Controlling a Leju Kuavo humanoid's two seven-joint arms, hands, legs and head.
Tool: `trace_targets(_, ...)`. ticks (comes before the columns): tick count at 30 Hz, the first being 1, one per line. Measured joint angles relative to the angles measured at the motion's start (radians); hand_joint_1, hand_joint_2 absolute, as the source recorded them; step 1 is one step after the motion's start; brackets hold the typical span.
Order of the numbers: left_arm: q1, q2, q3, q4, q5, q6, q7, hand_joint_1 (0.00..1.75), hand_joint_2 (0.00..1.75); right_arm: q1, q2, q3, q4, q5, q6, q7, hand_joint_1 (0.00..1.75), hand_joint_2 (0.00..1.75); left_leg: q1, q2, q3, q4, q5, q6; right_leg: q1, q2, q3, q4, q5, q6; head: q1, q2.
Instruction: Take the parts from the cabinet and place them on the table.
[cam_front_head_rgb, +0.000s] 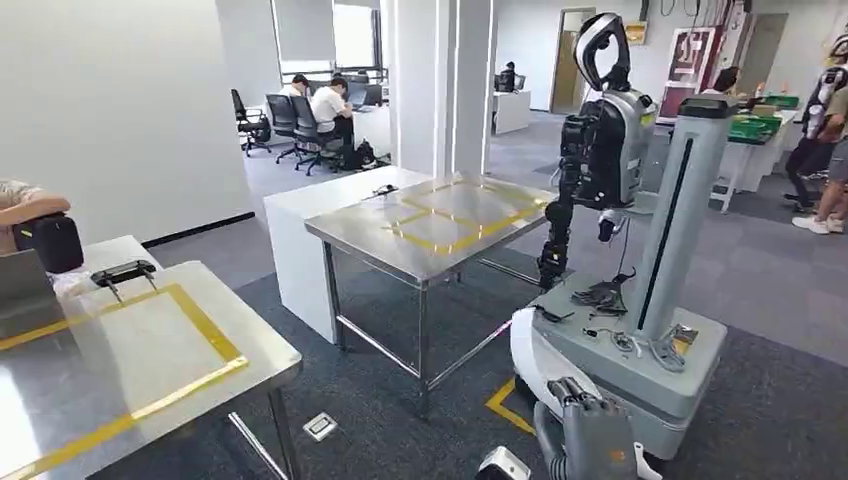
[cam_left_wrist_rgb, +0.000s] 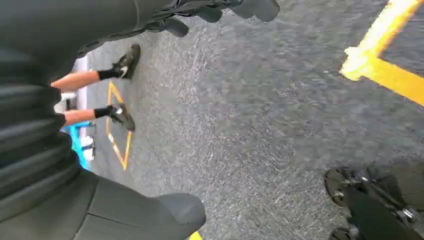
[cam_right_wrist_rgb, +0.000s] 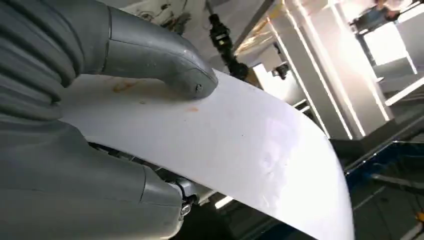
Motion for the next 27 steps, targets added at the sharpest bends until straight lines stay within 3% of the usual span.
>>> trace_targets(1,0.001,0.000,0.000,0.000,0.000,0.000,0.002,0.00,1.75,-0.002,0.000,0.002,0.000,0.000,0.000,0.000,1.75,1.75,0.007,-0.015,0.006,-0.009,0.007,0.009,-0.001,-0.004,0.002,0.001,-0.006,0.008,0.001,0.000)
trace_targets(2,0.002,-0.003,0.001,0.000,0.002,0.000,0.000,0.00,1.75,-0.006,0.000,0.003,0.002,0.000,0.000,0.000,1.75,1.75,0.012,-0.027,0.006,-0.012,0.010,0.014,-0.009,0.062,-0.001,0.020,-0.022,0.016,0.000,0.000)
trace_targets(3,-0.001,-0.002,0.001,0.000,0.002,0.003,-0.001,0.00,1.75,-0.008,0.000,0.005,0.003,0.001,-0.002,0.000,1.75,1.75,0.016,-0.037,0.004,-0.012,0.013,0.019,-0.012,0.112,-0.025,0.073,-0.056,0.020,0.001,0.000)
trace_targets(4,-0.004,-0.002,0.001,0.000,0.002,0.007,-0.005,0.00,1.75,-0.007,-0.002,0.005,0.006,0.000,-0.002,0.000,1.75,1.75,0.017,-0.049,0.002,-0.012,0.014,0.021,-0.015,0.136,-0.060,0.147,-0.092,0.024,0.001,0.000)
trace_targets(5,-0.006,-0.002,0.001,0.000,0.000,0.010,-0.005,0.00,1.75,-0.006,-0.002,0.005,0.012,0.000,-0.001,0.002,1.75,1.75,0.017,-0.064,0.000,-0.012,0.015,0.023,-0.017,0.147,-0.102,0.229,-0.125,0.027,0.001,0.000)
trace_targets(6,-0.006,-0.002,0.001,0.000,-0.003,0.010,-0.002,0.00,1.75,-0.005,-0.001,0.007,0.016,0.000,-0.001,0.001,1.75,1.75,0.017,-0.082,-0.002,-0.009,0.016,0.022,-0.018,0.149,-0.137,0.292,-0.140,0.029,0.001,0.000)
trace_targets(7,-0.005,-0.002,0.001,0.000,-0.003,0.010,0.001,0.00,1.75,-0.005,-0.001,0.008,0.018,0.000,-0.001,0.000,1.75,1.75,0.017,-0.096,-0.004,-0.007,0.016,0.021,-0.018,0.149,-0.146,0.303,-0.130,0.030,0.001,0.000)
trace_targets(8,-0.004,-0.003,0.001,0.000,-0.003,0.010,0.000,0.00,1.75,-0.006,-0.001,0.009,0.019,0.000,-0.001,0.002,1.75,1.75,0.018,-0.112,-0.004,-0.005,0.017,0.021,-0.020,0.149,-0.133,0.268,-0.096,0.029,0.002,0.000)
trace_targets(10,-0.002,-0.005,0.001,0.000,-0.001,0.007,-0.009,0.00,1.75,-0.008,-0.001,0.009,0.019,0.000,0.000,0.003,1.75,1.75,0.022,-0.142,-0.004,-0.001,0.018,0.014,-0.024,0.169,-0.057,0.103,-0.003,0.027,0.002,0.000)
trace_targets(11,-0.003,-0.005,0.001,0.000,-0.001,0.006,-0.011,0.00,1.75,-0.009,-0.001,0.010,0.020,0.000,0.000,0.003,1.75,1.75,0.024,-0.156,-0.007,0.000,0.019,0.007,-0.031,0.225,-0.020,0.018,0.014,0.025,0.002,0.000)
trace_targets(12,-0.006,-0.005,0.001,0.000,-0.001,0.006,-0.011,0.00,1.75,-0.009,-0.001,0.011,0.021,0.000,0.000,0.003,1.75,1.75,0.021,-0.168,-0.013,0.002,0.020,-0.002,-0.025,0.239,-0.017,0.011,0.008,0.026,0.001,0.000)
trace_targets(15,0.000,-0.005,0.001,0.000,-0.001,0.005,-0.011,0.00,1.75,-0.010,0.000,0.011,0.021,0.000,0.000,0.003,1.75,1.75,0.028,-0.198,-0.021,-0.011,0.034,-0.027,-0.017,0.206,-0.021,0.011,0.015,0.010,0.002,0.000)
trace_targets(16,0.002,-0.003,0.001,0.001,-0.001,0.005,-0.011,0.00,1.75,-0.012,0.003,0.012,0.021,0.000,0.000,0.002,1.75,1.75,0.028,-0.205,-0.030,-0.013,0.036,-0.035,-0.026,0.191,-0.017,-0.001,0.022,-0.001,0.001,0.000)
trace_targets(17,0.003,-0.004,0.002,0.001,-0.001,0.005,-0.011,0.00,1.75,-0.014,0.004,0.012,0.021,0.000,0.001,0.003,1.75,1.75,0.025,-0.143,-0.033,0.003,0.026,-0.034,-0.026,0.175,-0.013,-0.007,0.026,-0.009,0.001,0.000)
trace_targets(18,0.001,-0.005,0.002,0.001,-0.001,0.004,-0.011,0.00,1.75,-0.014,0.004,0.012,0.021,0.000,-0.002,0.003,1.75,1.75,0.021,-0.096,-0.050,0.035,-0.002,-0.036,-0.024,0.166,-0.013,-0.009,0.026,-0.020,-0.001,0.000)
trace_targets(19,-0.002,-0.005,0.002,0.001,0.000,0.003,-0.012,0.00,1.75,-0.014,0.004,0.012,0.021,0.000,0.000,0.003,1.75,1.75,0.022,-0.069,-0.084,0.110,-0.049,-0.039,-0.021,0.149,-0.014,-0.009,0.026,-0.023,-0.001,0.000)
trace_targets(21,-0.004,-0.006,0.002,0.001,0.000,0.003,-0.014,0.00,1.75,-0.012,0.004,0.012,0.024,0.000,0.000,0.002,1.75,1.75,0.023,-0.058,-0.150,0.263,-0.117,-0.045,-0.018,0.119,-0.016,-0.008,0.024,-0.025,-0.001,0.000)
trace_targets(22,-0.003,-0.006,0.002,0.001,-0.001,0.003,-0.013,0.00,1.75,-0.012,0.004,0.012,0.026,0.000,0.000,0.003,1.75,1.75,0.023,-0.058,-0.160,0.297,-0.120,-0.047,-0.017,0.103,-0.016,-0.008,0.024,-0.025,-0.001,0.000)
trace_targets(24,-0.001,-0.005,0.002,0.001,-0.001,0.003,-0.013,0.00,1.75,-0.012,0.004,0.012,0.027,0.000,0.001,0.003,1.75,1.75,0.023,-0.050,-0.110,0.218,-0.070,-0.046,-0.017,0.078,-0.015,-0.006,0.023,-0.023,-0.001,0.000)
trace_targets(25,-0.001,-0.003,0.002,0.001,-0.004,0.003,-0.015,0.00,1.75,-0.012,0.004,0.012,0.027,0.000,0.001,0.003,1.75,1.75,0.023,-0.036,-0.058,0.128,-0.030,-0.044,-0.018,0.065,-0.015,-0.004,0.021,-0.020,-0.001,0.000)
trace_targets(26,-0.002,-0.003,0.002,0.000,-0.010,0.003,-0.018,0.00,1.75,-0.012,0.005,0.012,0.027,0.000,0.000,0.002,1.75,1.75,0.021,-0.001,-0.011,0.047,-0.003,-0.040,-0.017,0.053,-0.013,0.000,0.018,-0.015,-0.001,0.000)
trace_targets(27,-0.006,-0.003,0.002,0.000,-0.010,0.003,-0.018,0.00,1.75,-0.013,0.005,0.012,0.027,0.000,0.000,0.002,1.75,1.75,0.009,0.049,0.006,0.004,-0.016,-0.027,-0.008,0.041,-0.015,0.006,0.012,-0.007,-0.002,0.000)
